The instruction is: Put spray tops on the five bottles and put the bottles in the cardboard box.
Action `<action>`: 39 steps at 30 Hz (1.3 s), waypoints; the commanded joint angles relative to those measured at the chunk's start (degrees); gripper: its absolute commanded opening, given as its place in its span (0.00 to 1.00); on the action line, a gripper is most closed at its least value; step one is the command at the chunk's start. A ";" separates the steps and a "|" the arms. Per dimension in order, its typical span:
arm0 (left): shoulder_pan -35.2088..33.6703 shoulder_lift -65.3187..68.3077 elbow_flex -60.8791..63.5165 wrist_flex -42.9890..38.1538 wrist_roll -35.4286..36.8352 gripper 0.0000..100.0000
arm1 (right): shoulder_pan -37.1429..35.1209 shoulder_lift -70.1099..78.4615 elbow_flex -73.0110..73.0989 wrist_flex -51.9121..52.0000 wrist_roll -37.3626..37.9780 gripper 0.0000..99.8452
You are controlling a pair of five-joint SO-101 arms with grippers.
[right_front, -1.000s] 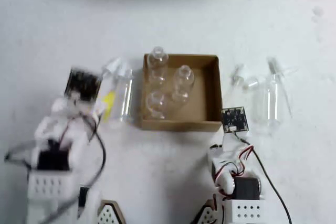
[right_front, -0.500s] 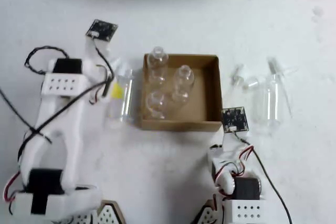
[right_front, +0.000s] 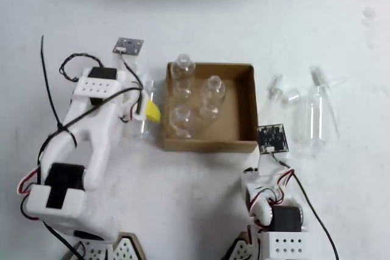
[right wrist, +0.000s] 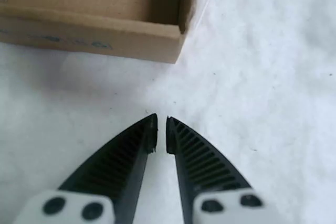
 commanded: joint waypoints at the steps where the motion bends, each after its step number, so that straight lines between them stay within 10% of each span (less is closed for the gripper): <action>1: 1.01 2.15 -2.55 -2.90 1.67 0.32 | 0.04 -0.04 0.53 0.31 0.44 0.01; 13: 0.48 3.74 -2.55 -2.81 1.58 0.15 | 0.04 -0.04 0.53 0.31 0.44 0.01; 39: -1.01 4.26 1.67 -8.62 3.34 0.28 | 0.04 -0.04 0.53 0.31 0.44 0.01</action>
